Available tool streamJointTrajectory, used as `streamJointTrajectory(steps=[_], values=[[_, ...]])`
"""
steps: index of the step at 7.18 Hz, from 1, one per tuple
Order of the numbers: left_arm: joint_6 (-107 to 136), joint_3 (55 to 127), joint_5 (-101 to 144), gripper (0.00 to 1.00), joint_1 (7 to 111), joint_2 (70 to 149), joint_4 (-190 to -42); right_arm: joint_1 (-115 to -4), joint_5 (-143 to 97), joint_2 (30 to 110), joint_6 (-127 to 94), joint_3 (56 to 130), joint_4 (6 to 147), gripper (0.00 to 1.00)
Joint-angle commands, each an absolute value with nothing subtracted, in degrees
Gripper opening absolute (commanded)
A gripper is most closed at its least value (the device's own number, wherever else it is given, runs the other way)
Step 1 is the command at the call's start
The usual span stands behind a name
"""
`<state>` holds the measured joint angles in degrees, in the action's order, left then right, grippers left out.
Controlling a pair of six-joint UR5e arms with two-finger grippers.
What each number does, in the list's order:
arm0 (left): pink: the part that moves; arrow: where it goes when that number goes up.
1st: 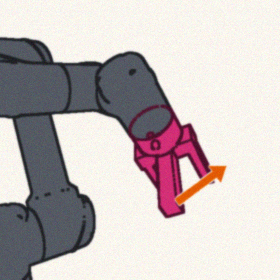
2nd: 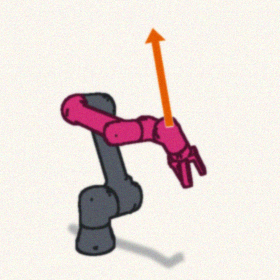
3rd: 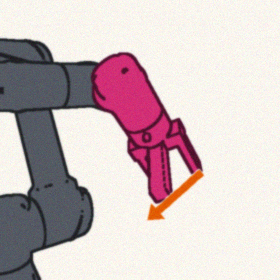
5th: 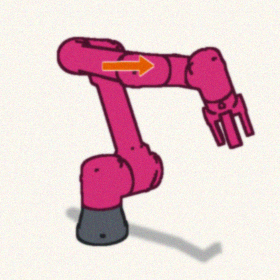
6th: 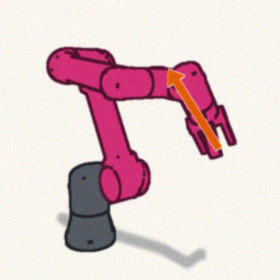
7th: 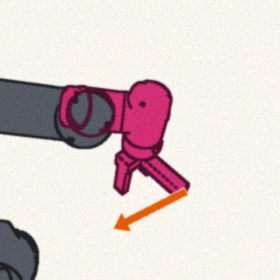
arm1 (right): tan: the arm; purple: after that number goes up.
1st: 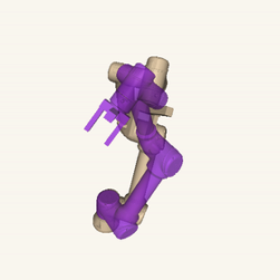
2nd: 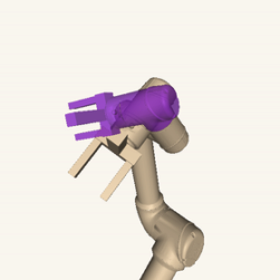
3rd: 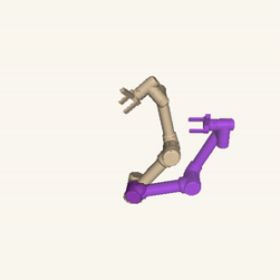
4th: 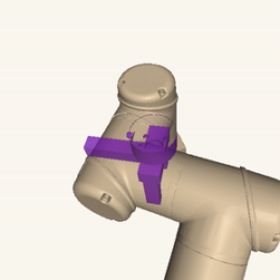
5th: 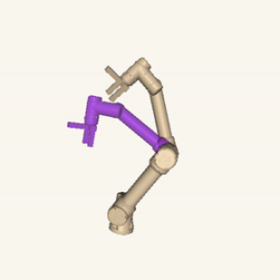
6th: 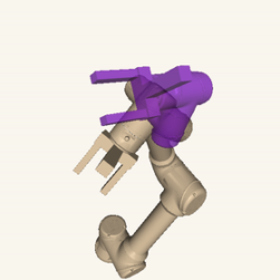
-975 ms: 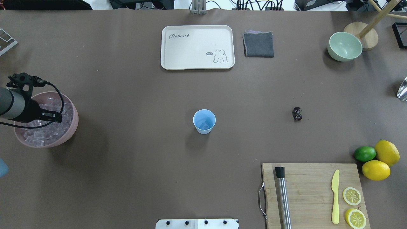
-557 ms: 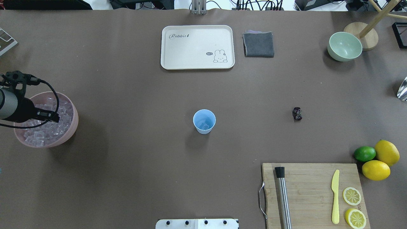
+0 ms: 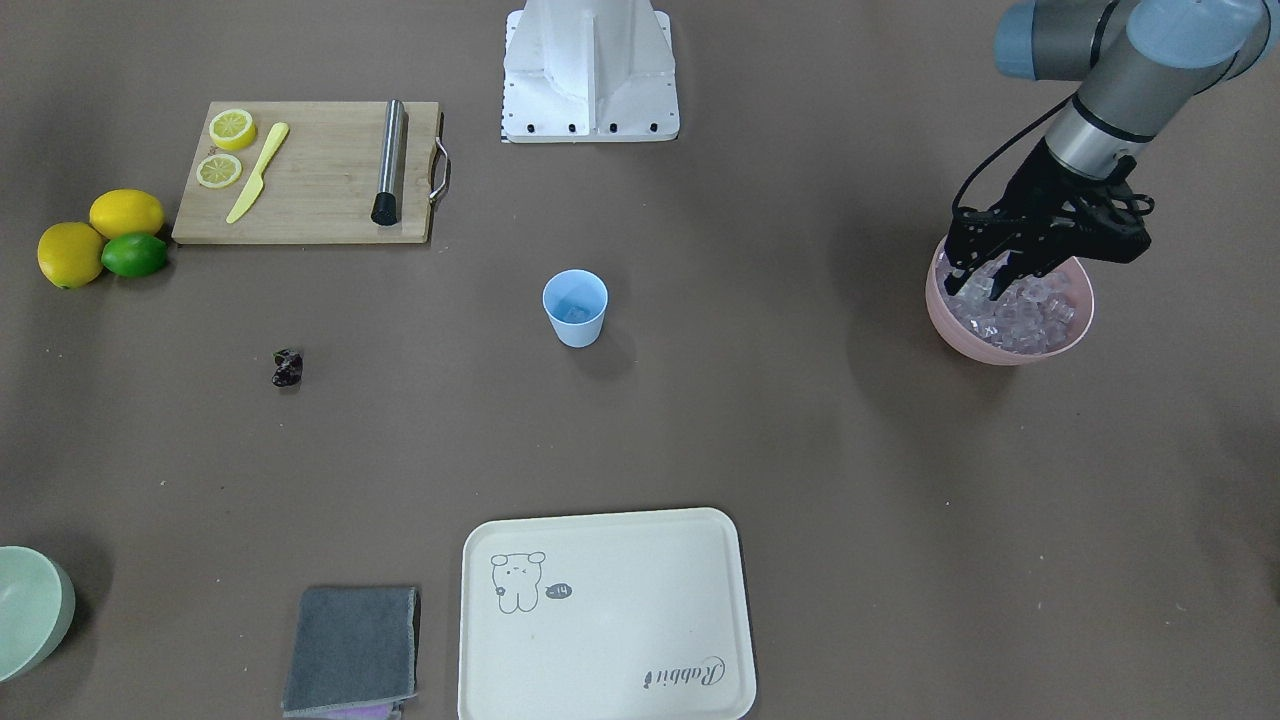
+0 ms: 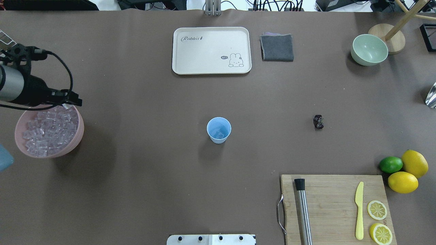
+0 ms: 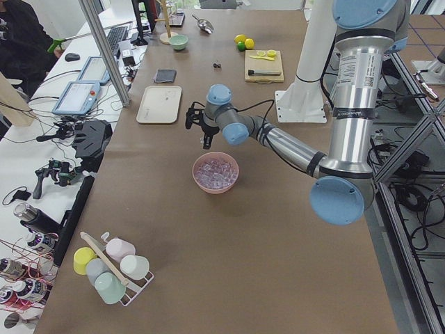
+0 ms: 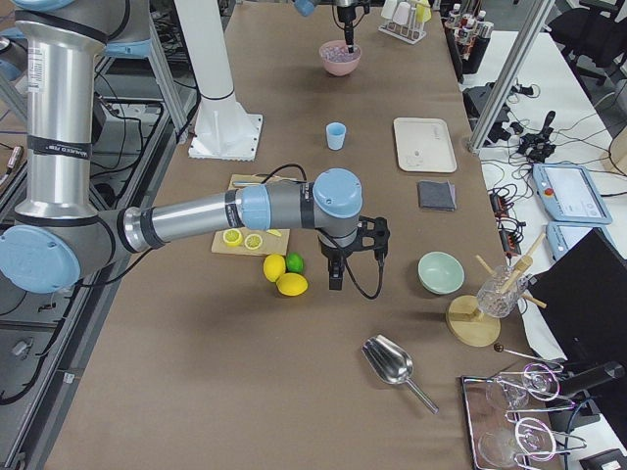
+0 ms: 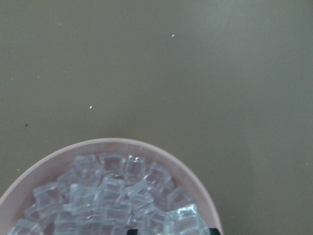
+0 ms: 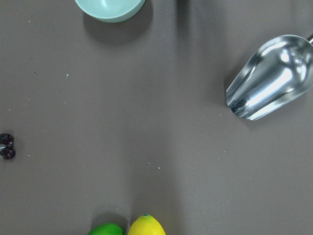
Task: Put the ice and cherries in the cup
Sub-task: 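Carry the second ice cube with the left gripper over the cup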
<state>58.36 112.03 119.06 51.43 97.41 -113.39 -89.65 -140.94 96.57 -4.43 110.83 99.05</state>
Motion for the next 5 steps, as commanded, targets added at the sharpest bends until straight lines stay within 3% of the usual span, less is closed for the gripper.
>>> streamJointTrajectory(steps=[1, 5], values=[[72.26, 111.8, 118.13, 0.0, 45.66, 111.38, -105.68, -89.65, -140.8, 96.5, -4.39, 110.83, 99.05, 1.0], [83.92, 106.99, 101.11, 0.0, 28.5, 124.34, -102.57, -89.65, -140.71, 96.68, -4.39, 110.65, 99.05, 1.0]])
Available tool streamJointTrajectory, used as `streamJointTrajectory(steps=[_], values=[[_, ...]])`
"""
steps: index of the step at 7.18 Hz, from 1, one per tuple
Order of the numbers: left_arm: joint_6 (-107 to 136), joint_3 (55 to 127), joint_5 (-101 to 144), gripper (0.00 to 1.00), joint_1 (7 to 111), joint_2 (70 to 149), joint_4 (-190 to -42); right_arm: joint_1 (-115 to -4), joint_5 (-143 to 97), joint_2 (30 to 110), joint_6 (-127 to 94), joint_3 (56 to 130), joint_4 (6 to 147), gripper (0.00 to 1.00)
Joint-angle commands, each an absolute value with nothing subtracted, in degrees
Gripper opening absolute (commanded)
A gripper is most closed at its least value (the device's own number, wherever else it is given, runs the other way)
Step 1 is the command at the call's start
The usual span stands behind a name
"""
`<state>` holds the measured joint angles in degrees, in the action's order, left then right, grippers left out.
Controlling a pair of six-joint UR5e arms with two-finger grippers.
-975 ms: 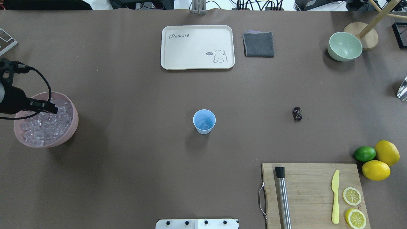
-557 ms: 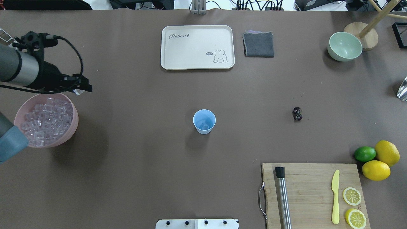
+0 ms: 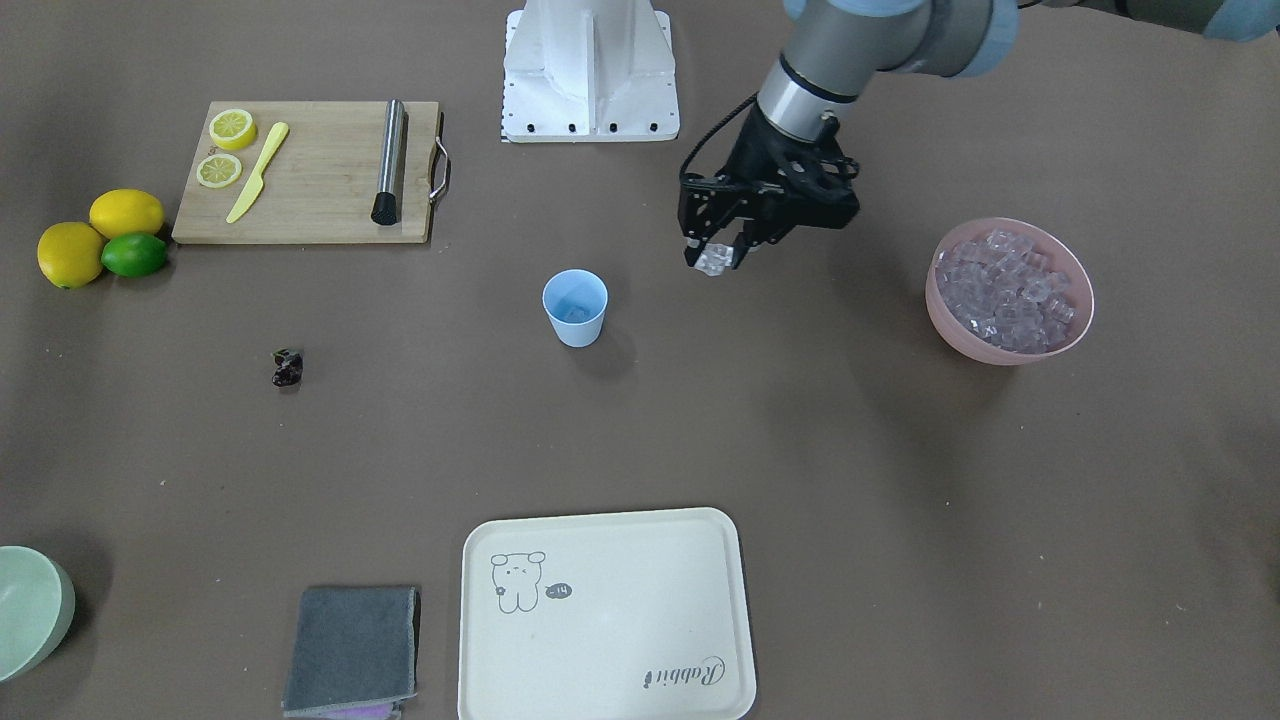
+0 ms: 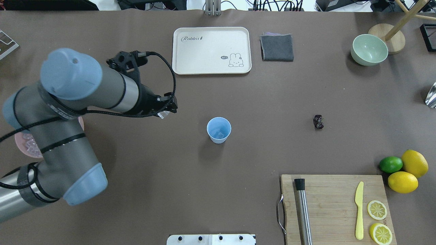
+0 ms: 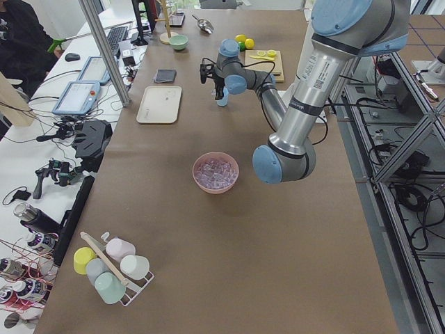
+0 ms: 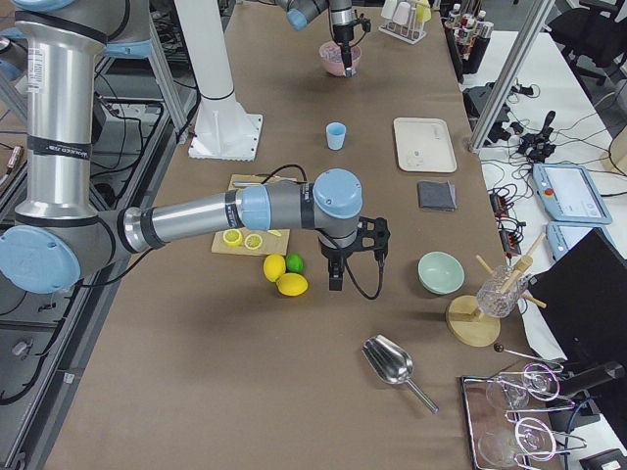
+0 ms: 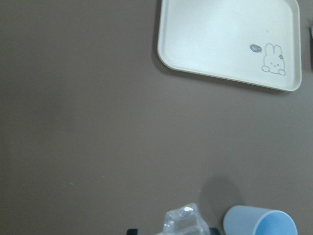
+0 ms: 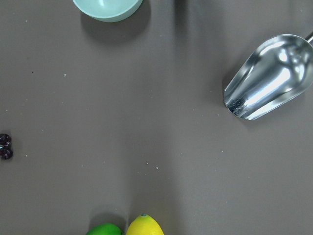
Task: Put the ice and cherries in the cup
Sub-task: 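Carry the second ice cube with the left gripper over the cup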
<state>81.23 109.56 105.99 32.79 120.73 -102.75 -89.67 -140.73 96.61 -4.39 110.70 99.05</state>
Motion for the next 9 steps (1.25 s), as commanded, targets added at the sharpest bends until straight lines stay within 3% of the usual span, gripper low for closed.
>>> streamJointTrajectory(steps=[1, 9], values=[[85.33, 104.35, 98.99, 0.0, 26.82, 126.98, -102.74, -89.74, -140.71, 96.68, -4.39, 110.65, 99.14, 1.0], [86.75, 93.53, 93.25, 0.0, 24.7, 134.65, -105.37, -89.65, -140.71, 96.68, -4.39, 110.22, 99.14, 1.0]])
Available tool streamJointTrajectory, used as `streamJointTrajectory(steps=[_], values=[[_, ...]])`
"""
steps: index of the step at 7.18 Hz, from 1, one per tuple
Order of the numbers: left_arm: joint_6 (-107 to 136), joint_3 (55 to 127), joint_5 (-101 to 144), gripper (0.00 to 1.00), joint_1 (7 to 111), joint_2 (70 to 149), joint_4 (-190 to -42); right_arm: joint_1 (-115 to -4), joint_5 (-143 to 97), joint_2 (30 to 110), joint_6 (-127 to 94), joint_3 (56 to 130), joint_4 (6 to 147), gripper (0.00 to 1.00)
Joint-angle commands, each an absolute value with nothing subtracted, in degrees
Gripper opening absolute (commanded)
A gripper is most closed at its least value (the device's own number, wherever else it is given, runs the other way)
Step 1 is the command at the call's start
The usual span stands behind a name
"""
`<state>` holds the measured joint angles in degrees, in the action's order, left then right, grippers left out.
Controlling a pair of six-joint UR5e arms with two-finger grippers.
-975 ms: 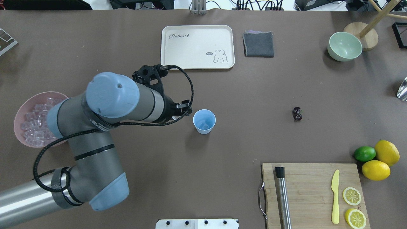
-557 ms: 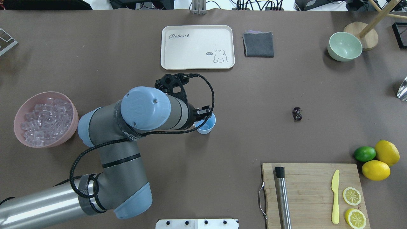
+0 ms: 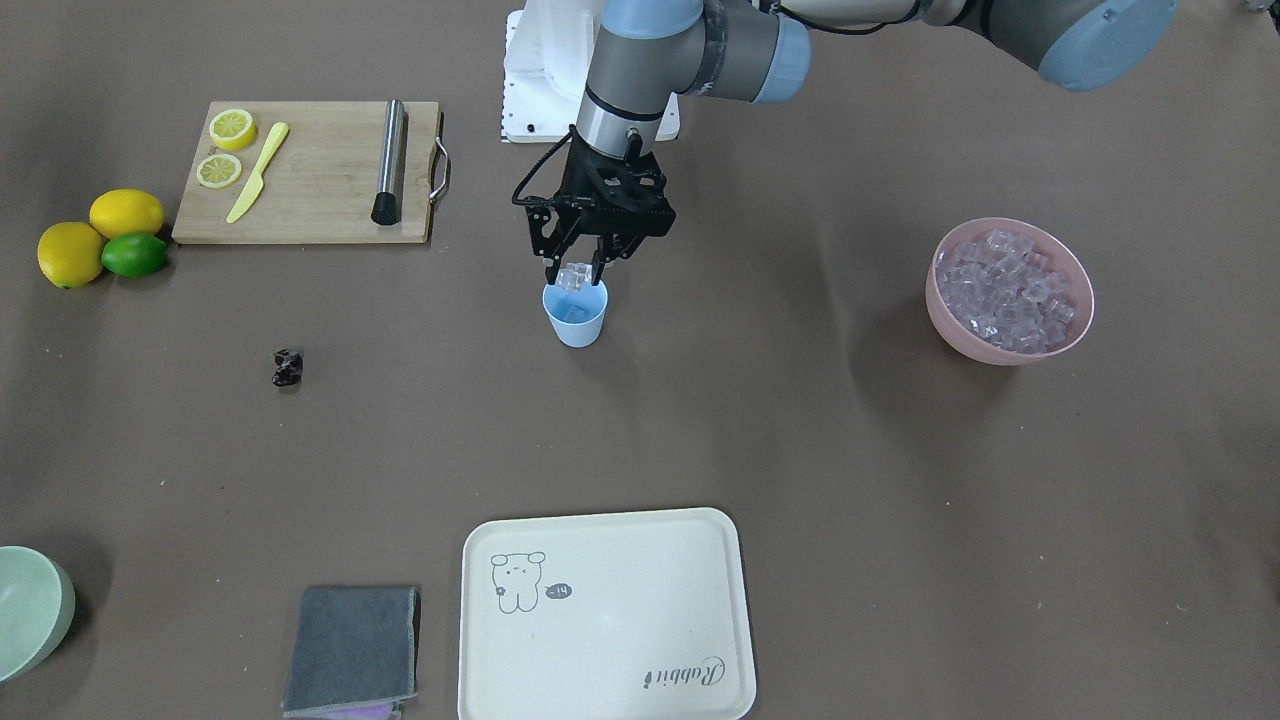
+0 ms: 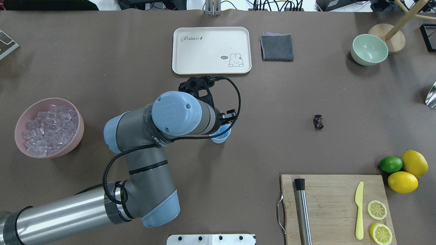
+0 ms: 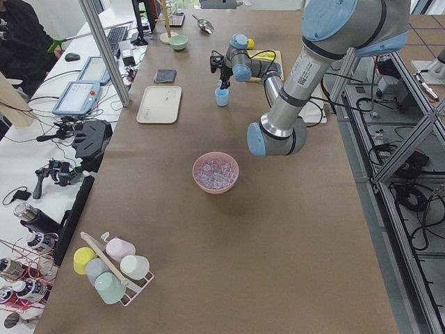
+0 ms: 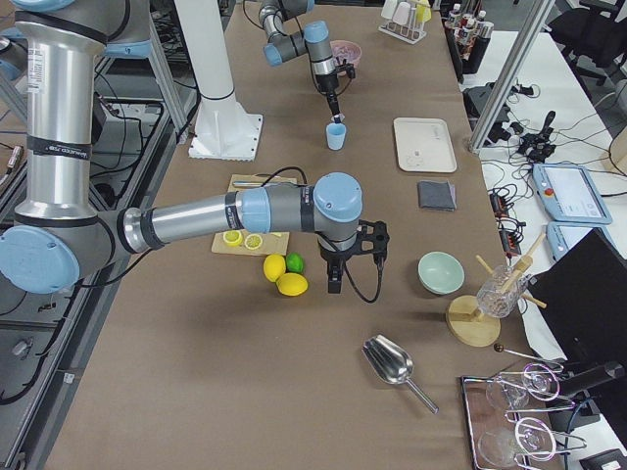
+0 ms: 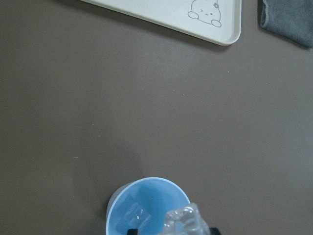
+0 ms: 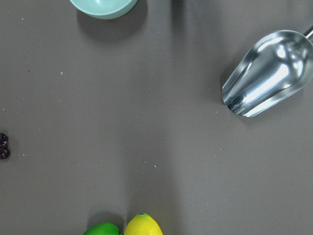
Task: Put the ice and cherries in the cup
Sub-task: 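Open the left gripper to drop the ice into the cup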
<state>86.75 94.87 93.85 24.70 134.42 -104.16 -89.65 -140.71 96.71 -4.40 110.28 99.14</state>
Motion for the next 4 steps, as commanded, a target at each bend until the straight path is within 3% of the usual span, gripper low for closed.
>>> streamJointTrajectory(steps=[1, 3, 4], values=[[86.66, 93.17, 93.25, 0.0, 24.78, 134.65, -105.38, -89.74, -140.71, 96.68, -4.39, 110.13, 99.14, 1.0], [86.49, 93.25, 93.25, 0.97, 24.79, 134.3, -105.21, -89.65, -140.71, 96.59, -4.39, 110.13, 99.14, 1.0], [86.48, 93.34, 93.16, 0.98, 24.79, 134.04, -105.12, -89.65, -140.71, 96.5, -4.48, 110.13, 99.05, 1.0]])
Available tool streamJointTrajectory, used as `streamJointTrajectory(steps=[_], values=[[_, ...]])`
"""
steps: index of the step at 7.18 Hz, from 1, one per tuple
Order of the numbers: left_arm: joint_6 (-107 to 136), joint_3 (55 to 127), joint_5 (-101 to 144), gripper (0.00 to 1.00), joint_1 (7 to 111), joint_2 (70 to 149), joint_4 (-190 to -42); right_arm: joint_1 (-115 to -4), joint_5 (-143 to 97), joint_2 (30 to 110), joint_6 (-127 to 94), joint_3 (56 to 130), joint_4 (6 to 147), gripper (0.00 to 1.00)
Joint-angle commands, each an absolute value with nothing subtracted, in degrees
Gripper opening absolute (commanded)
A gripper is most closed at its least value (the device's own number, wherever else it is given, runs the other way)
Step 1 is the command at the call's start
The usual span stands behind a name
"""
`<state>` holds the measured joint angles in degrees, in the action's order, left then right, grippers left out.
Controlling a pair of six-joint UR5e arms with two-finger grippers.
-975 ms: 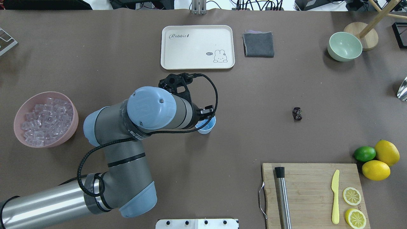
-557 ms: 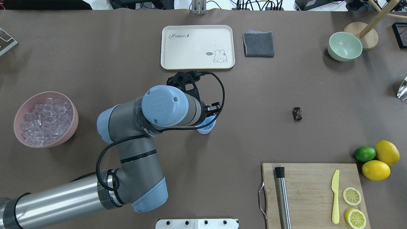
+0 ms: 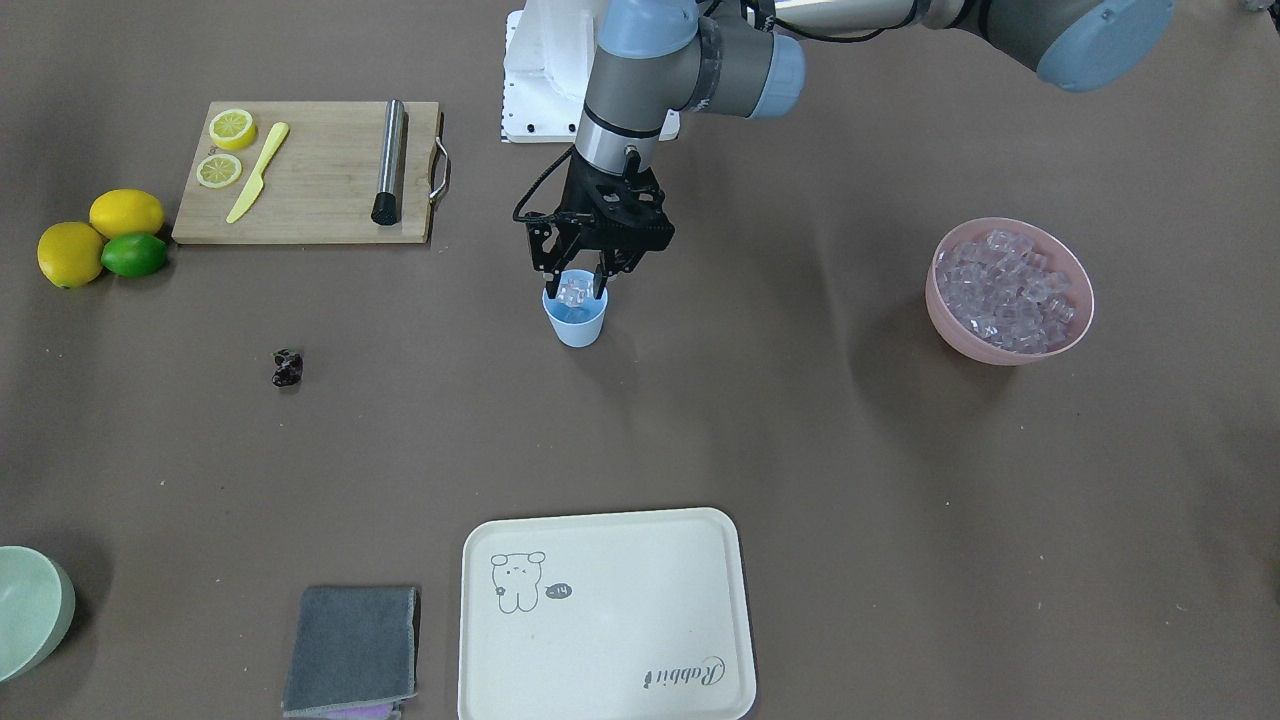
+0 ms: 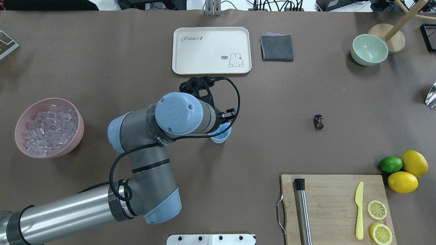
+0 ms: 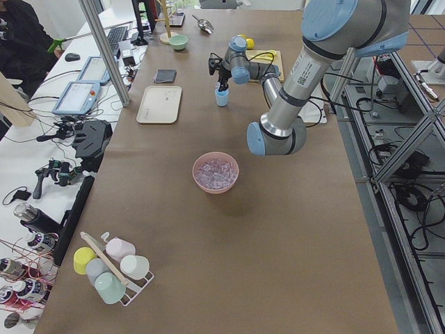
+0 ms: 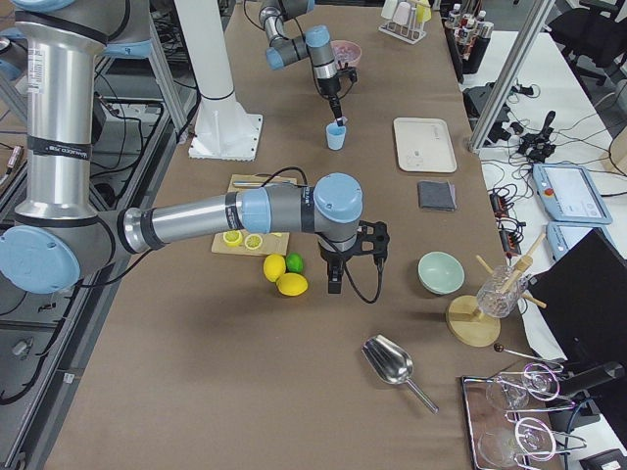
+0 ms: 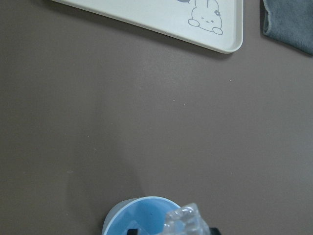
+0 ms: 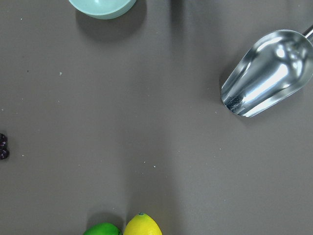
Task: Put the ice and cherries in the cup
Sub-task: 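Open the left gripper to drop the ice into the cup, then raise the left gripper away while the right gripper moves toward the cherries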
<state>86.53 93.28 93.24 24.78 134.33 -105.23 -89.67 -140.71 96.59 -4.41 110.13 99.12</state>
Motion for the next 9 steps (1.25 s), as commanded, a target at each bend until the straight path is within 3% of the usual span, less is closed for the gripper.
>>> streamJointTrajectory(steps=[1, 4, 6, 9], values=[[86.48, 93.51, 93.16, 0.98, 24.79, 133.77, -105.03, -89.65, -140.71, 96.42, -4.48, 110.21, 99.14, 1.0], [85.87, 102.43, 93.25, 0.98, 27.23, 127.04, -101.54, -89.21, -142.11, 93.45, -5.09, 110.39, 99.14, 1.0], [77.29, 104.84, 92.03, 0.98, 31.8, 122.71, -97.76, -80.91, -144.5, 89.06, -12.18, 110.22, 95.92, 1.0], [64.21, 117.99, 91.23, 0.98, 40.23, 119.97, -82.49, -69.83, -141.95, 82.55, -21.78, 110.04, 92.72, 1.0]])
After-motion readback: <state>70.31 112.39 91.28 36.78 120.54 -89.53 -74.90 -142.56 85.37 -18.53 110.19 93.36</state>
